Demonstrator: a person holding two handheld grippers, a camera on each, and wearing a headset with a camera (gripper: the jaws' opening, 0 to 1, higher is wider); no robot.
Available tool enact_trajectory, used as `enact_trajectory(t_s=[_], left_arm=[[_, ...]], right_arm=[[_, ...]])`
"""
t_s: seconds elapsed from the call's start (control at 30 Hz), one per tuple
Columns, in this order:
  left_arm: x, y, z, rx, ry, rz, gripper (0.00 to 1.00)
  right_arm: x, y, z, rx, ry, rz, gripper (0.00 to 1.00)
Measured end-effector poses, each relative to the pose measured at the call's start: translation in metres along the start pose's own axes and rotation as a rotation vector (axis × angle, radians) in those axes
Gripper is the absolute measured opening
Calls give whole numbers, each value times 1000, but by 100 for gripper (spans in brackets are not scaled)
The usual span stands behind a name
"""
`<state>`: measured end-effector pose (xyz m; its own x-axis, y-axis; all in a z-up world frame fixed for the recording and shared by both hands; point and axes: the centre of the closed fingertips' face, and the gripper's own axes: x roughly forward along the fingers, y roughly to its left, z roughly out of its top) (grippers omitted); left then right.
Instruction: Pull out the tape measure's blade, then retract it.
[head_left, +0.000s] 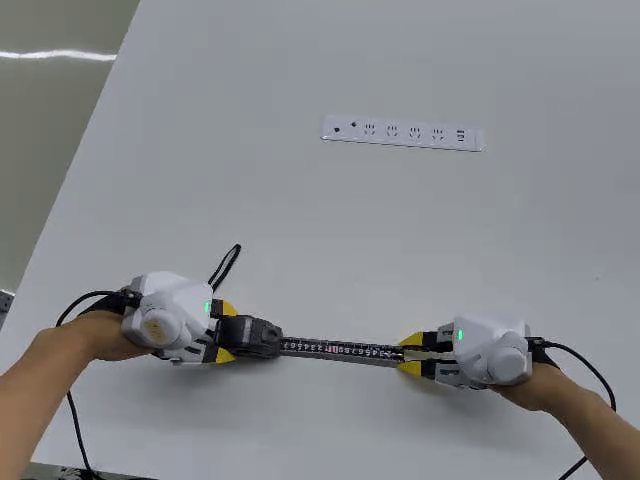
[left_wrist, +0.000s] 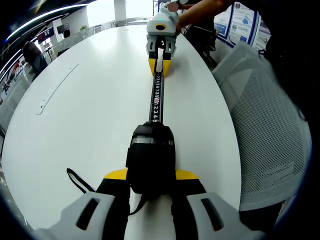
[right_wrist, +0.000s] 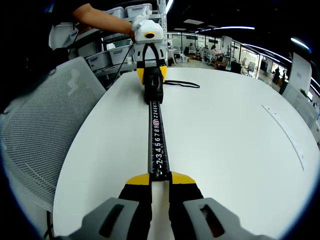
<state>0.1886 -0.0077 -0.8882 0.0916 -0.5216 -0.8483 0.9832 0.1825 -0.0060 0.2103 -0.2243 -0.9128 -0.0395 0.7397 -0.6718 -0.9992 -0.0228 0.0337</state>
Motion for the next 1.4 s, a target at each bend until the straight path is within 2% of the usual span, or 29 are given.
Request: enact_trajectory(t_s=[1.4], left_arm=[[0,0,0,-3,10,-3,27]], right_arm=[[-16,-2,-14,4,11,-5,9]])
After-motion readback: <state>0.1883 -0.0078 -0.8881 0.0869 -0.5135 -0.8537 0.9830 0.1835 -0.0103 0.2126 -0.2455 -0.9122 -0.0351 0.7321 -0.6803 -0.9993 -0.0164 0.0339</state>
